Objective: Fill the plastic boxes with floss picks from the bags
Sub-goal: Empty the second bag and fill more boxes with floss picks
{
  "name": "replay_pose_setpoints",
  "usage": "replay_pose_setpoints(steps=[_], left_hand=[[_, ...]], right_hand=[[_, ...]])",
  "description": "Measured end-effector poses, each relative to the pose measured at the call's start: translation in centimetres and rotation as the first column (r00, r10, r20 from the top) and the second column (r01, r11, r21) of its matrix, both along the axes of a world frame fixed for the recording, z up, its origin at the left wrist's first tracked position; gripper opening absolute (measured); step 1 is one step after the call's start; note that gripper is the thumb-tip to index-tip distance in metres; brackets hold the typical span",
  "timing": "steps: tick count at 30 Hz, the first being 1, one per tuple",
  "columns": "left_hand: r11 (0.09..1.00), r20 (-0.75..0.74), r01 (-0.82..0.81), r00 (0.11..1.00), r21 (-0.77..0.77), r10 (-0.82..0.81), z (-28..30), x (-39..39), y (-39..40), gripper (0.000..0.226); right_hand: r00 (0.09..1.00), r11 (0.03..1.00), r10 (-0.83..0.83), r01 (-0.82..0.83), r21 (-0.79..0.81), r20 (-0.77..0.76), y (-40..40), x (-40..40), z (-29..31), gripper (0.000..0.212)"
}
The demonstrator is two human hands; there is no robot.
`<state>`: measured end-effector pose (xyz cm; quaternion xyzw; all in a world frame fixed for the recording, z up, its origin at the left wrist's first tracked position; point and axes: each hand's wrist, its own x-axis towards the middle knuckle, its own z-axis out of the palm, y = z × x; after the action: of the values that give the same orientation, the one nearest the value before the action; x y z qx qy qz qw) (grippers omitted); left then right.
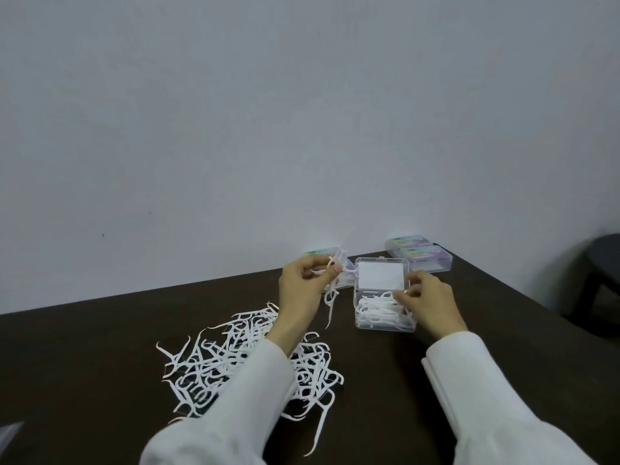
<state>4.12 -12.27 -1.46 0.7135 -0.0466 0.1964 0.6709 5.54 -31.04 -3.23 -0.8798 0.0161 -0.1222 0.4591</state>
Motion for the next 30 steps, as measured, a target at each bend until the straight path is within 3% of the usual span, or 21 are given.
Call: replay_pose_setpoints(steps=[6,11,17,20,23,26,30], left_hand=[[1.0,0.002,0.0,1.0,0.011,0.0,-0.3,0.6,-0.6,0.011],[1.0,-0.019,-0.016,1.0,0.006,0.016,-0.9,1.0,-0.2,0.008],[1.0,-0.072,-0.013,0.997,0.002,0.013,-1.4,1.2,0.4,0.01],[1.0,-0.095,-0.01,0.995,-0.015,0.008,-1.6,1.3,0.6,0.005],[1.0,-0.108,0.012,0.994,-0.024,-0.015,-1.5,1.1,0.4,0.007],[0.995,-0.103,0.1,0.989,-0.03,-0.103,-1.2,0.9,-0.1,0.005],[0.989,-0.087,0.142,0.986,-0.035,-0.144,-1.0,0.9,-0.3,0.005]], right_hand=[[0.996,0.999,0.005,-0.01,0.054,0.087,-0.6,0.3,-0.2,0.017],[0.989,0.988,0.024,-0.046,0.151,0.145,-0.3,0.5,-0.3,0.015],[0.976,0.985,0.158,-0.145,-0.095,0.151,0.1,0.7,-1.0,0.016],[0.971,0.982,0.155,-0.131,-0.138,0.184,0.3,0.6,-1.0,0.015],[0.955,0.989,0.146,-0.14,-0.043,0.258,0.8,0.2,-0.5,0.019],[0.918,0.919,0.324,-0.363,0.153,0.228,1.9,-0.2,-0.1,0.031],[0.915,0.92,0.333,-0.368,0.132,0.228,2.4,-0.1,-0.4,0.018]])
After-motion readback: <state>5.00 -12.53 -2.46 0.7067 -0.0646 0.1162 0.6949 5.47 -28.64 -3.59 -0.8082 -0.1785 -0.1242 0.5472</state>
